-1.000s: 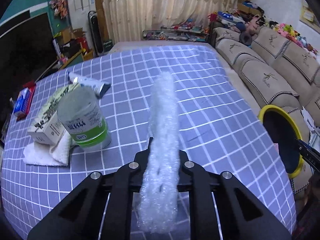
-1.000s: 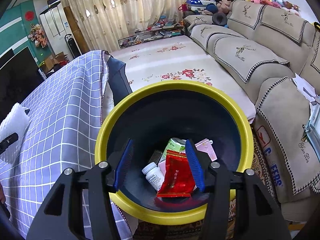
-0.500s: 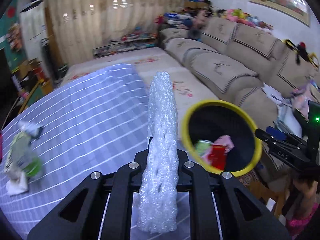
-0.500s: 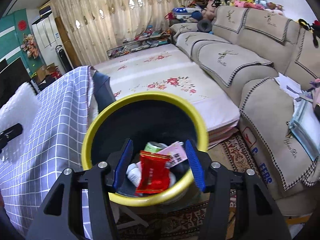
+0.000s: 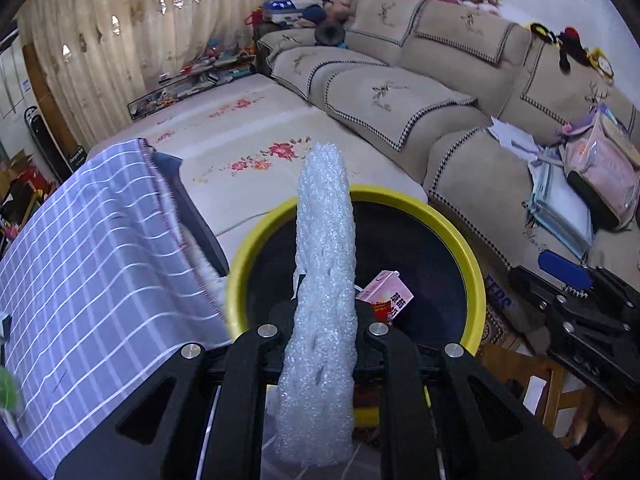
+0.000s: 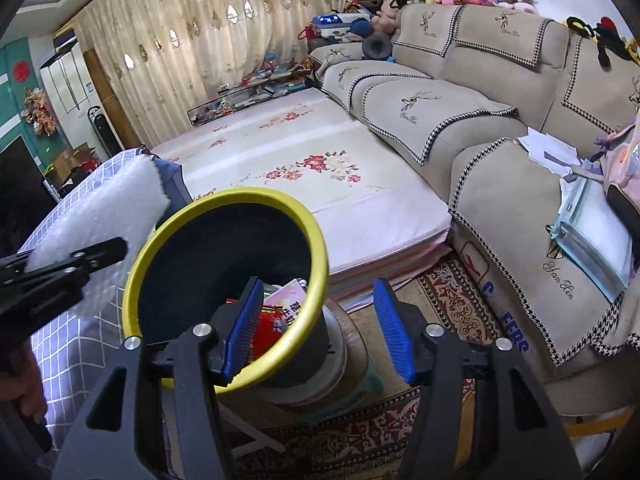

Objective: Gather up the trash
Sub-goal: 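Carry the white foam net over the yellow bin and release it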

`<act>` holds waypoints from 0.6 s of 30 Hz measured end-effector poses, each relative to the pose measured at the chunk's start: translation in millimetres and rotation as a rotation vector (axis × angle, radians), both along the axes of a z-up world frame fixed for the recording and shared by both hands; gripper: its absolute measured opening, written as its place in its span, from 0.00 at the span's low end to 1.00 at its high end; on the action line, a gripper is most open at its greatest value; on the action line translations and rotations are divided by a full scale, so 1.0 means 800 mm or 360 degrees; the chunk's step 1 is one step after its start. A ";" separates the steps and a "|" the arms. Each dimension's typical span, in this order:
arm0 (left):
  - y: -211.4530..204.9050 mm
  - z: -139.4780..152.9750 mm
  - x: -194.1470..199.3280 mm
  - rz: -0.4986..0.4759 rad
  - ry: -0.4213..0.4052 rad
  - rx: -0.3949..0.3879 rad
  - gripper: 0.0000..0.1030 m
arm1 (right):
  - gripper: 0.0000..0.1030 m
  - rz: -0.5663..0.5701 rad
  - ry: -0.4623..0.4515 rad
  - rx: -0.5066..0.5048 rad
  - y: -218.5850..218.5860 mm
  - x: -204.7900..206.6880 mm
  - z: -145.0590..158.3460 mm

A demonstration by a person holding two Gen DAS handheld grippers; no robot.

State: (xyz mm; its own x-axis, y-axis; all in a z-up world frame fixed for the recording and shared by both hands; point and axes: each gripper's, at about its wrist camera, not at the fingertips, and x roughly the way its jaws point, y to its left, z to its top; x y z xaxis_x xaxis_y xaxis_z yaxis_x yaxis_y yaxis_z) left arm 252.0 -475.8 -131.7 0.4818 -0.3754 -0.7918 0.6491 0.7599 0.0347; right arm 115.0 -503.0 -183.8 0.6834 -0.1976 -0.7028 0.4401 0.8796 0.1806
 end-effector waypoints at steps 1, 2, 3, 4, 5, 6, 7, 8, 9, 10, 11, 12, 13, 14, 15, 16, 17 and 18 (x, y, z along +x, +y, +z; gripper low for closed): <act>-0.005 -0.004 0.004 -0.0001 0.0000 0.0009 0.13 | 0.53 -0.0002 0.0000 0.0003 -0.002 -0.001 -0.001; -0.011 -0.008 0.006 -0.0001 0.0001 0.0023 0.13 | 0.53 -0.0003 0.0002 0.0006 -0.004 -0.002 -0.002; -0.016 -0.011 0.009 0.0000 0.0007 0.0035 0.13 | 0.53 -0.0004 0.0003 0.0008 -0.005 -0.003 -0.003; -0.018 -0.015 0.012 0.0004 0.0014 0.0045 0.13 | 0.53 -0.0005 0.0002 0.0011 -0.006 -0.004 -0.003; -0.021 -0.020 0.014 0.0007 0.0020 0.0053 0.14 | 0.53 -0.0007 0.0001 0.0014 -0.007 -0.004 -0.003; -0.023 -0.023 0.015 0.0012 0.0028 0.0063 0.15 | 0.54 -0.0008 0.0000 0.0017 -0.008 -0.004 -0.003; -0.024 -0.026 0.016 0.0020 0.0028 0.0072 0.17 | 0.54 -0.0010 -0.0001 0.0020 -0.010 -0.004 -0.004; -0.025 -0.029 0.017 0.0023 0.0030 0.0074 0.23 | 0.54 -0.0011 -0.0002 0.0023 -0.011 -0.004 -0.005; -0.025 -0.029 0.017 0.0029 0.0027 0.0078 0.35 | 0.54 -0.0012 -0.0002 0.0025 -0.011 -0.005 -0.006; -0.025 -0.031 0.017 0.0033 0.0022 0.0078 0.41 | 0.54 -0.0012 -0.0001 0.0025 -0.010 -0.005 -0.006; -0.023 -0.030 0.017 0.0043 0.0008 0.0079 0.49 | 0.55 -0.0010 0.0000 0.0025 -0.010 -0.005 -0.006; -0.022 -0.029 0.017 0.0051 -0.0001 0.0079 0.52 | 0.55 -0.0007 0.0000 0.0025 -0.010 -0.004 -0.006; -0.019 -0.028 0.017 0.0056 -0.0005 0.0077 0.54 | 0.55 -0.0003 0.0000 0.0025 -0.009 -0.004 -0.006; -0.019 -0.027 0.016 0.0061 -0.0010 0.0075 0.58 | 0.55 0.0000 -0.0001 0.0024 -0.008 -0.004 -0.006; -0.017 -0.025 0.016 0.0067 -0.0019 0.0071 0.60 | 0.55 0.0004 -0.0003 0.0022 -0.007 -0.004 -0.006; -0.015 -0.023 0.014 0.0070 -0.0027 0.0068 0.62 | 0.55 0.0005 -0.0003 0.0021 -0.006 -0.003 -0.006; -0.014 -0.021 0.015 0.0071 -0.0030 0.0065 0.64 | 0.55 0.0008 -0.0005 0.0018 -0.005 -0.003 -0.005; -0.013 -0.019 0.014 0.0072 -0.0034 0.0062 0.65 | 0.55 0.0009 -0.0006 0.0016 -0.003 -0.003 -0.004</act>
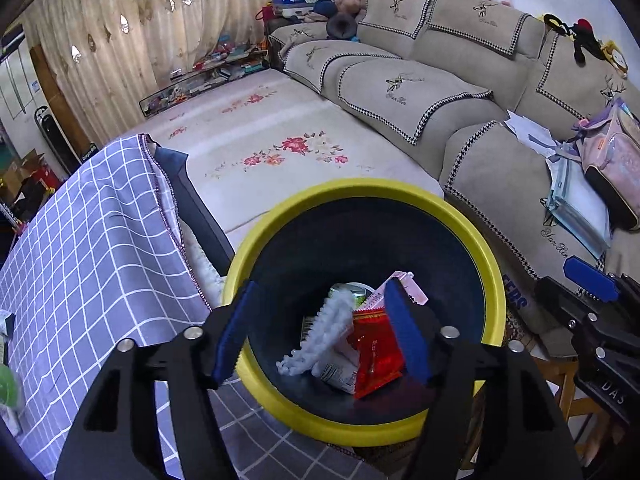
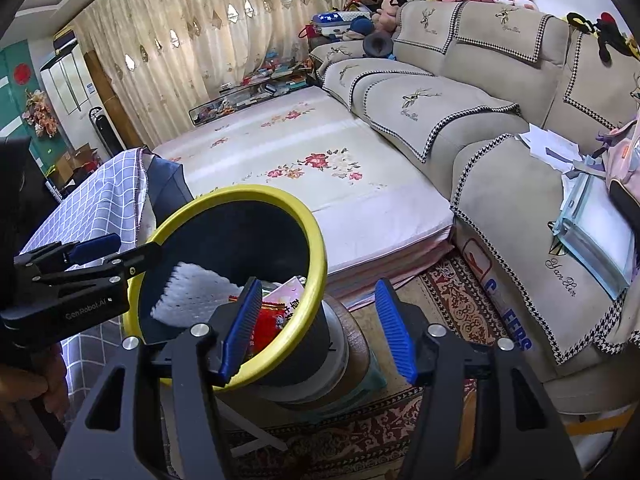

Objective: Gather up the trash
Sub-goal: 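Carry the white foam net over the yellow bin and release it, then move both tools back over the table toward the green jar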

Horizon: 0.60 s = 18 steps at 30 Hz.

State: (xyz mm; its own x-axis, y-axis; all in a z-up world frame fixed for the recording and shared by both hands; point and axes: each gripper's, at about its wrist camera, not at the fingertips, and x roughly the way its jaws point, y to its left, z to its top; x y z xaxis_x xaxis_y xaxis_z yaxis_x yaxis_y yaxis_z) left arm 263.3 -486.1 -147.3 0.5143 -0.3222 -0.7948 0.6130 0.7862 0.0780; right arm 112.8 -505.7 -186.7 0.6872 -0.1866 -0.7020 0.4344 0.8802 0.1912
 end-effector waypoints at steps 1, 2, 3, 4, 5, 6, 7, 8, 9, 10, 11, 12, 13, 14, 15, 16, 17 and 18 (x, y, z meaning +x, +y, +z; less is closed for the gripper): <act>0.002 0.002 -0.001 0.0001 -0.0003 -0.0005 0.65 | 0.55 0.0001 -0.0001 -0.0002 0.001 0.000 0.001; 0.004 0.004 -0.002 0.0001 -0.0003 -0.0011 0.65 | 0.55 0.0002 0.0000 -0.0006 0.003 0.000 0.002; 0.006 0.006 -0.004 0.0002 -0.0003 -0.0017 0.65 | 0.55 0.0003 -0.0001 -0.0008 0.004 0.000 0.003; 0.009 0.009 -0.006 0.0005 -0.0003 -0.0028 0.65 | 0.55 0.0005 0.0000 -0.0010 0.005 0.001 0.005; 0.011 0.012 -0.007 0.0008 -0.0005 -0.0036 0.66 | 0.55 0.0007 0.0000 -0.0015 0.007 0.001 0.007; 0.016 0.017 -0.009 0.0014 -0.0008 -0.0049 0.66 | 0.56 0.0010 0.0000 -0.0020 0.010 0.002 0.009; 0.023 0.022 -0.013 0.0021 -0.0013 -0.0065 0.67 | 0.56 0.0009 -0.0001 -0.0021 0.012 0.002 0.011; 0.029 0.025 -0.015 0.0028 -0.0017 -0.0077 0.68 | 0.56 0.0017 -0.0004 -0.0026 0.016 0.003 0.014; 0.037 0.030 -0.018 0.0038 -0.0022 -0.0094 0.69 | 0.57 0.0026 -0.0007 -0.0033 0.020 0.004 0.017; 0.047 0.034 -0.022 0.0050 -0.0028 -0.0112 0.70 | 0.57 0.0034 -0.0009 -0.0039 0.023 0.004 0.019; 0.062 0.040 -0.026 0.0066 -0.0034 -0.0133 0.71 | 0.58 0.0047 -0.0010 -0.0049 0.029 0.006 0.022; 0.076 0.045 -0.030 0.0082 -0.0037 -0.0153 0.72 | 0.58 0.0063 -0.0012 -0.0059 0.036 0.008 0.025; 0.093 0.050 -0.034 0.0103 -0.0038 -0.0175 0.73 | 0.58 0.0077 -0.0014 -0.0065 0.042 0.010 0.027; 0.111 0.055 -0.039 0.0127 -0.0038 -0.0196 0.74 | 0.58 0.0102 -0.0015 -0.0074 0.052 0.013 0.030; 0.130 0.060 -0.042 0.0153 -0.0038 -0.0219 0.77 | 0.58 0.0129 -0.0017 -0.0085 0.062 0.016 0.033; 0.146 0.064 -0.046 0.0173 -0.0041 -0.0239 0.78 | 0.59 0.0157 -0.0021 -0.0096 0.073 0.019 0.036; 0.171 0.070 -0.052 0.0209 -0.0049 -0.0268 0.81 | 0.59 0.0179 -0.0024 -0.0103 0.083 0.021 0.038; 0.197 0.076 -0.058 0.0250 -0.0066 -0.0292 0.85 | 0.59 0.0206 -0.0027 -0.0111 0.094 0.025 0.041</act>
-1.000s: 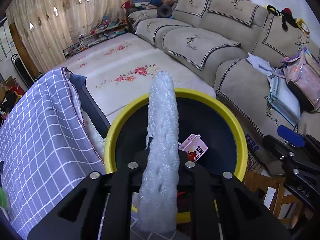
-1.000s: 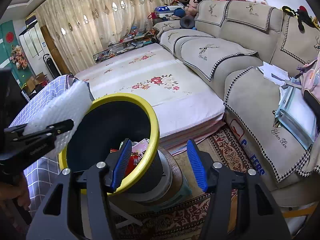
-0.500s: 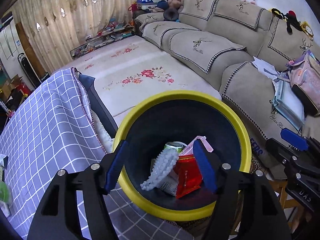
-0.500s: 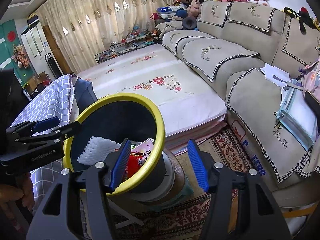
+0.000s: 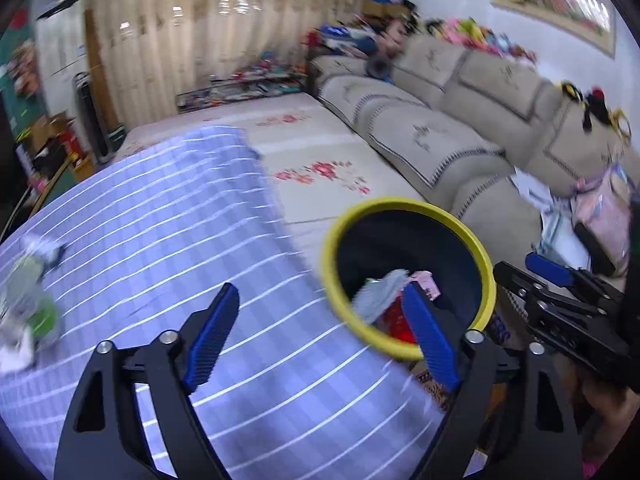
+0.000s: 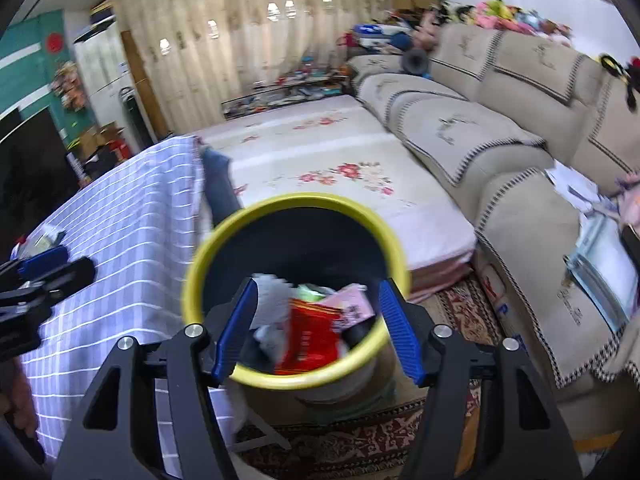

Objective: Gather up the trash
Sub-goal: 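Move both tools back over the table toward the green jar, then grasp the clear green-lidded jar with the right gripper and lift it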

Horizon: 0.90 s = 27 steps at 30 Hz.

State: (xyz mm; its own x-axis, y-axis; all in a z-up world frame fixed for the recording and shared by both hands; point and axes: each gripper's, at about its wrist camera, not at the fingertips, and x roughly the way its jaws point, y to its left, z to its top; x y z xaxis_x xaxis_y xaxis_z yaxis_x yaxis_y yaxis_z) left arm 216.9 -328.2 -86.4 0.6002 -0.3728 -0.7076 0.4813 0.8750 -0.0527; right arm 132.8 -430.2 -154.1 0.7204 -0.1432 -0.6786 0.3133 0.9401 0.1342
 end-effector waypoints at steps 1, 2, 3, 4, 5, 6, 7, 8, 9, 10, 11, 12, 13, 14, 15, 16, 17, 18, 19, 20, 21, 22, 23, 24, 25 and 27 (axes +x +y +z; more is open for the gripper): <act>0.027 0.006 -0.006 0.0042 -0.0012 -0.0024 0.88 | 0.59 0.0039 -0.0005 -0.0008 0.015 0.005 0.003; 0.049 0.010 -0.011 0.0076 -0.0018 -0.0046 0.89 | 0.59 0.0066 -0.0009 -0.0010 0.024 0.009 0.006; 0.077 0.015 -0.017 0.0127 -0.0025 -0.0069 0.89 | 0.59 0.0108 -0.0015 -0.0011 0.039 0.015 0.009; 0.105 0.020 -0.024 0.0184 -0.0037 -0.0085 0.89 | 0.59 0.0158 -0.0020 -0.0002 0.055 0.021 0.012; 0.127 0.023 -0.029 0.0229 -0.0049 -0.0092 0.90 | 0.59 0.0209 -0.0027 0.0011 0.071 0.027 0.016; 0.154 0.027 -0.036 0.0288 -0.0068 -0.0099 0.91 | 0.59 0.0254 -0.0034 0.0016 0.086 0.034 0.019; 0.182 0.031 -0.044 0.0353 -0.0091 -0.0106 0.91 | 0.59 0.0307 -0.0043 0.0012 0.106 0.041 0.024; 0.202 0.033 -0.048 0.0399 -0.0104 -0.0108 0.92 | 0.59 0.0359 -0.0050 0.0003 0.125 0.048 0.029; 0.230 0.035 -0.056 0.0464 -0.0120 -0.0114 0.93 | 0.59 0.0403 -0.0056 -0.0004 0.141 0.054 0.033; 0.255 0.037 -0.064 0.0524 -0.0132 -0.0121 0.93 | 0.59 0.0459 -0.0063 -0.0006 0.161 0.061 0.038; 0.276 0.038 -0.068 0.0570 -0.0138 -0.0124 0.93 | 0.59 0.0539 -0.0073 0.0001 0.186 0.069 0.043; 0.300 0.038 -0.076 0.0633 -0.0145 -0.0130 0.93 | 0.59 0.0614 -0.0080 0.0006 0.211 0.077 0.048; 0.324 0.038 -0.083 0.0693 -0.0149 -0.0135 0.93 | 0.59 0.0679 -0.0085 0.0004 0.236 0.085 0.051; 0.342 0.036 -0.090 0.0733 -0.0152 -0.0137 0.93 | 0.59 0.0726 -0.0087 0.0003 0.253 0.091 0.053; 0.360 0.035 -0.095 0.0773 -0.0153 -0.0136 0.93 | 0.59 0.0784 -0.0090 0.0009 0.276 0.097 0.055; 0.378 0.034 -0.099 0.0807 -0.0150 -0.0138 0.93 | 0.59 0.0838 -0.0093 0.0020 0.296 0.104 0.058; 0.390 0.032 -0.101 0.0826 -0.0146 -0.0143 0.93 | 0.59 0.0905 -0.0096 0.0042 0.321 0.113 0.060; 0.401 0.030 -0.104 0.0845 -0.0142 -0.0150 0.93 | 0.59 0.0962 -0.0096 0.0058 0.344 0.122 0.062; 0.411 0.029 -0.105 0.0859 -0.0137 -0.0155 0.93 | 0.59 0.0994 -0.0095 0.0062 0.359 0.127 0.063; 0.419 0.026 -0.108 0.0866 -0.0130 -0.0161 0.93 | 0.59 0.1038 -0.0092 0.0064 0.382 0.135 0.063; 0.425 0.025 -0.110 0.0869 -0.0127 -0.0167 0.93 | 0.59 0.1070 -0.0093 0.0066 0.402 0.143 0.064; 0.428 0.023 -0.113 0.0871 -0.0127 -0.0173 0.93 | 0.60 0.1081 -0.0094 0.0060 0.415 0.148 0.063; 0.433 0.022 -0.113 0.0870 -0.0125 -0.0180 0.93 | 0.61 0.1073 -0.0091 0.0032 0.432 0.158 0.061; 0.435 0.021 -0.115 0.0867 -0.0123 -0.0186 0.93 | 0.64 0.1062 -0.0084 0.0015 0.442 0.166 0.060; 0.439 0.020 -0.117 0.0863 -0.0123 -0.0193 0.93 | 0.65 0.1054 -0.0069 0.0008 0.451 0.177 0.057; 0.434 0.021 -0.116 0.0863 -0.0120 -0.0201 0.93 | 0.65 0.1046 -0.0042 0.0013 0.460 0.191 0.053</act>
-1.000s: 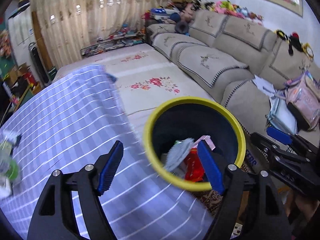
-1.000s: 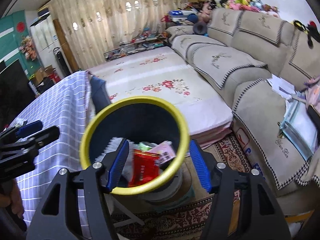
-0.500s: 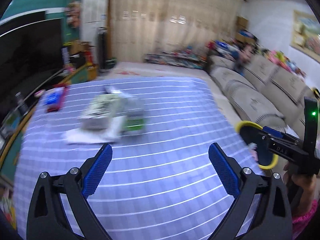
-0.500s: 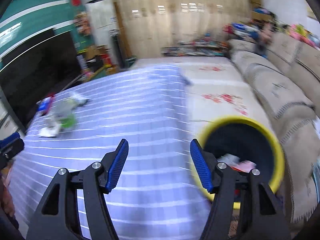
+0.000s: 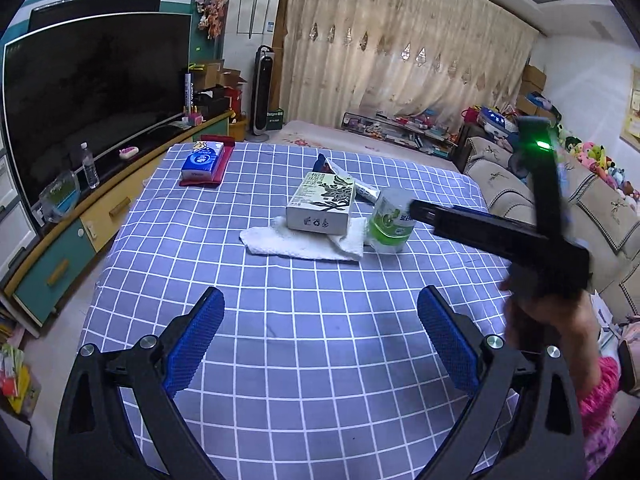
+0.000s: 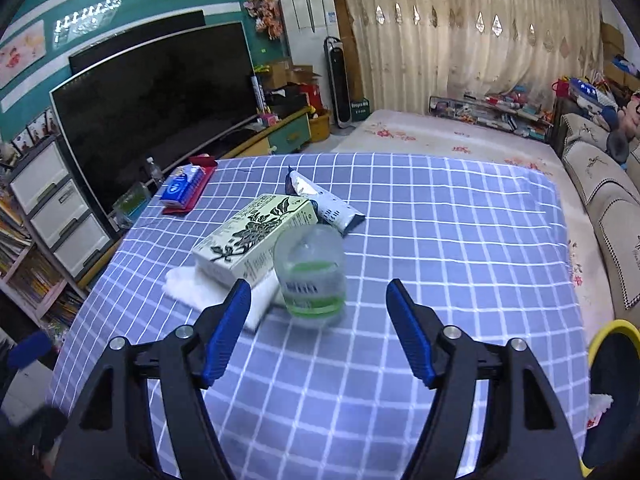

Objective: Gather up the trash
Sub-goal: 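Grasp the clear green-lidded jar with the right gripper and lift it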

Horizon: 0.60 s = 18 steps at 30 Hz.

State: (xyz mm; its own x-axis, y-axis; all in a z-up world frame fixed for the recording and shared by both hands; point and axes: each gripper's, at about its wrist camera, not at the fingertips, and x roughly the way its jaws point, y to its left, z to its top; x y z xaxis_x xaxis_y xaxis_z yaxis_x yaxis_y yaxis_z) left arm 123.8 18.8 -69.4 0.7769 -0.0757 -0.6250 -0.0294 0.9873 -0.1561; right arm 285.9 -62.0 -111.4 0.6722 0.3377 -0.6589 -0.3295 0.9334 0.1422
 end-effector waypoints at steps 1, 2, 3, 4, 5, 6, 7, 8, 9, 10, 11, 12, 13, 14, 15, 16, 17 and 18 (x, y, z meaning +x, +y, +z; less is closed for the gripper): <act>0.004 -0.001 0.000 0.0000 0.0001 -0.0011 0.93 | 0.65 -0.0005 0.0012 -0.0007 0.005 0.008 -0.002; 0.007 -0.002 -0.001 0.0001 0.0002 -0.0018 0.93 | 0.65 -0.0008 0.0021 -0.0015 0.008 0.012 -0.004; 0.007 -0.002 0.000 0.0003 0.0004 -0.0024 0.93 | 0.65 -0.0008 0.0035 -0.0023 0.014 0.020 -0.007; 0.006 -0.002 0.001 0.0006 0.0005 -0.0029 0.93 | 0.65 -0.0010 0.0051 -0.0034 0.019 0.026 -0.011; 0.009 -0.004 0.002 0.0011 0.0008 -0.0039 0.93 | 0.65 -0.0010 0.0065 -0.0043 0.022 0.030 -0.014; 0.008 -0.003 0.002 0.0014 0.0010 -0.0044 0.93 | 0.65 -0.0006 0.0076 -0.0045 0.025 0.033 -0.018; 0.009 -0.005 0.003 0.0017 0.0012 -0.0048 0.93 | 0.65 -0.0004 0.0084 -0.0045 0.026 0.036 -0.023; 0.010 -0.005 0.004 0.0020 0.0016 -0.0050 0.93 | 0.65 -0.0005 0.0096 -0.0048 0.029 0.040 -0.026; 0.011 -0.006 0.006 0.0022 0.0019 -0.0051 0.93 | 0.65 -0.0005 0.0104 -0.0055 0.032 0.043 -0.029; 0.011 -0.008 0.007 0.0023 0.0024 -0.0055 0.93 | 0.62 -0.0006 0.0113 -0.0061 0.035 0.046 -0.032; 0.012 -0.008 0.006 0.0023 0.0026 -0.0056 0.93 | 0.58 -0.0004 0.0126 -0.0064 0.038 0.050 -0.035; 0.011 -0.010 0.007 0.0022 0.0029 -0.0054 0.93 | 0.49 -0.0008 0.0132 -0.0072 0.039 0.051 -0.037; 0.011 -0.011 0.008 0.0021 0.0031 -0.0051 0.93 | 0.47 -0.0024 0.0120 -0.0090 0.038 0.051 -0.037; 0.011 -0.012 0.009 0.0021 0.0034 -0.0049 0.93 | 0.47 -0.0024 0.0124 -0.0082 0.037 0.052 -0.037; 0.010 -0.014 0.008 0.0020 0.0037 -0.0047 0.93 | 0.47 -0.0022 0.0134 -0.0070 0.036 0.051 -0.038; 0.008 -0.015 0.010 0.0017 0.0043 -0.0047 0.93 | 0.47 -0.0023 0.0137 -0.0058 0.033 0.049 -0.037; 0.006 -0.015 0.010 0.0015 0.0046 -0.0046 0.93 | 0.47 -0.0024 0.0129 -0.0056 0.030 0.046 -0.035; 0.003 -0.016 0.010 0.0012 0.0049 -0.0042 0.93 | 0.47 -0.0022 0.0125 -0.0053 0.028 0.042 -0.034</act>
